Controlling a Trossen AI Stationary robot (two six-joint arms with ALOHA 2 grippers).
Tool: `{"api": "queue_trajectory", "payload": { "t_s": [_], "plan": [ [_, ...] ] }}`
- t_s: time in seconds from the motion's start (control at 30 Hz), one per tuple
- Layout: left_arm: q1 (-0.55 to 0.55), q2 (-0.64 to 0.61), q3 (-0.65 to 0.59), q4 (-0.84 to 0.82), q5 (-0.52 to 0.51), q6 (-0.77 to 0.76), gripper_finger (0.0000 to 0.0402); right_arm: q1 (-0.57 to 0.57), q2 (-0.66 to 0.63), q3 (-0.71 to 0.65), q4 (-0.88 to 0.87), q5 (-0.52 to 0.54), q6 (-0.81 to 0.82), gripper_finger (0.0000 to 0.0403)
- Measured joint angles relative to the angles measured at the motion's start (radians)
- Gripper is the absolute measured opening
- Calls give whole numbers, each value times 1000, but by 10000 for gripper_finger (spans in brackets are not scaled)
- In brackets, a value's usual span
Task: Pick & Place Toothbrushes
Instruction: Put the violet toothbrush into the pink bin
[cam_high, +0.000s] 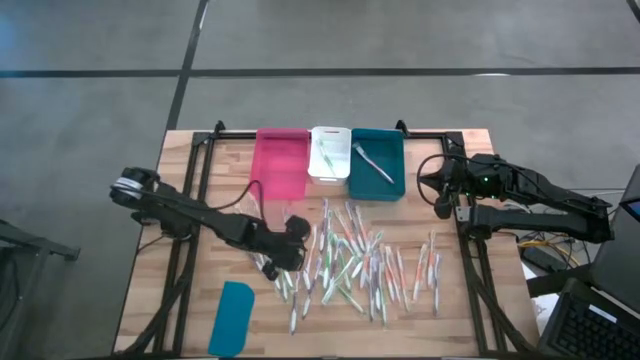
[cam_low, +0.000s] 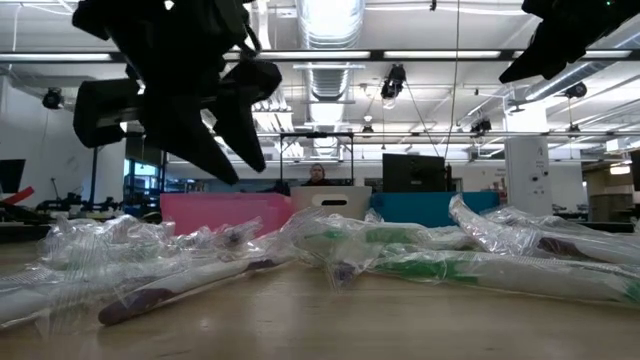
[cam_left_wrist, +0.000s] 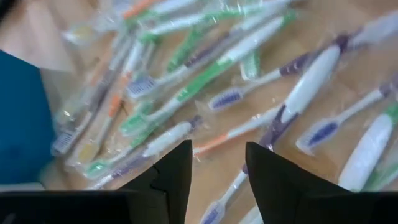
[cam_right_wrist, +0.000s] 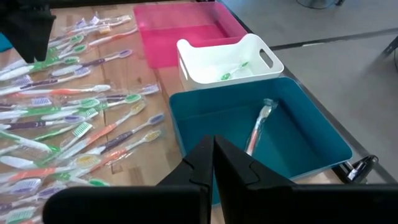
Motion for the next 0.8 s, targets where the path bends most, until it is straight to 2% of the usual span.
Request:
{"api": "queue_trajectory", "payload": {
  "t_s": [0.27, 0.8],
  "plan": [
    [-18, 112, 108, -147, 22, 9, 142, 0, 0, 0, 0, 0, 3, 8],
    [-28, 216, 115, -138, 20, 63, 136, 0, -1, 0, 0, 0, 7, 8]
  ]
}}
